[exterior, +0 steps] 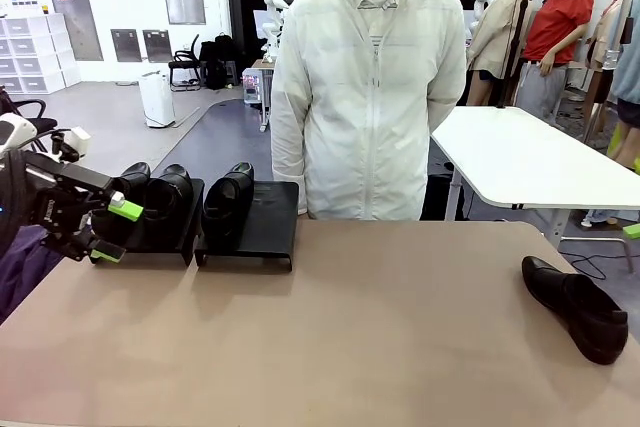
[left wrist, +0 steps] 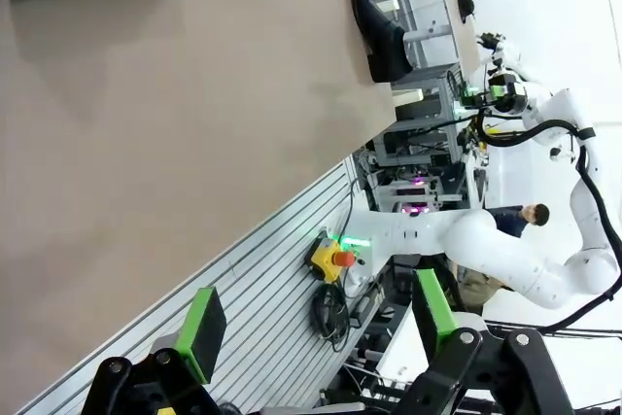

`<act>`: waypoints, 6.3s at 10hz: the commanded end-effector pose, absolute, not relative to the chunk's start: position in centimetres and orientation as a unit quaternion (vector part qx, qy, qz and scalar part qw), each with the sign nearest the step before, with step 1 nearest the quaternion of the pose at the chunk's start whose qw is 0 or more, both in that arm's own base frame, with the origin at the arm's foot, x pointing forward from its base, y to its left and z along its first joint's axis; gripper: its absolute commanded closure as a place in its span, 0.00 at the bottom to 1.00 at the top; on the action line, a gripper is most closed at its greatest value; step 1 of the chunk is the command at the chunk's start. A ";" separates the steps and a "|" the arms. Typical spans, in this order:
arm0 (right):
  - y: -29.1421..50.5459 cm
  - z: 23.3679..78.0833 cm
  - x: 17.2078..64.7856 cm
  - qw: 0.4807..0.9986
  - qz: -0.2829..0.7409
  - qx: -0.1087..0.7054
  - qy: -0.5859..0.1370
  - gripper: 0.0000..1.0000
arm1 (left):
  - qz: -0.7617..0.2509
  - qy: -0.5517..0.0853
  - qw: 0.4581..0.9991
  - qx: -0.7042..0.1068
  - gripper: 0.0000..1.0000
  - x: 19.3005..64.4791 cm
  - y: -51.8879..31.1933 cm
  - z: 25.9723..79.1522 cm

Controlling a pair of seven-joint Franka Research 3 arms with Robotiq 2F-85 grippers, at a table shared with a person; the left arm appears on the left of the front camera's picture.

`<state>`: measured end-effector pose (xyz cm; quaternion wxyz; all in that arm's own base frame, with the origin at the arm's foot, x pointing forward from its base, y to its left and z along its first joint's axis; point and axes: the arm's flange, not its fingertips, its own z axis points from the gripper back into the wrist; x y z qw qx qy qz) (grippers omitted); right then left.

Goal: Organize the shoes by placing them on the stand.
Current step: Pick up one Shoe and place it in the middle of the table.

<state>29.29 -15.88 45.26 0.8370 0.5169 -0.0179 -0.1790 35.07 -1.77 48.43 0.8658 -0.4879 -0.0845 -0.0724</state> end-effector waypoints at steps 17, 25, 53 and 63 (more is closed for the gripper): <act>-3.4 42.8 38.6 0.978 0.068 0.121 -0.154 0.00 | -0.069 -0.077 0.867 -0.487 0.00 35.1 -1.1 48.4; -6.6 37.6 43.0 0.985 0.016 0.021 -0.171 0.00 | -0.069 -0.077 0.867 -0.487 0.00 35.1 -1.1 48.4; -10.6 49.6 37.1 0.952 -0.122 0.198 -0.199 1.00 | -0.069 -0.077 0.867 -0.487 0.00 35.1 -1.1 48.4; 19.3 49.0 34.8 0.941 -0.065 0.149 -0.296 1.00 | -0.069 -0.077 0.867 -0.487 0.00 35.1 -1.1 48.4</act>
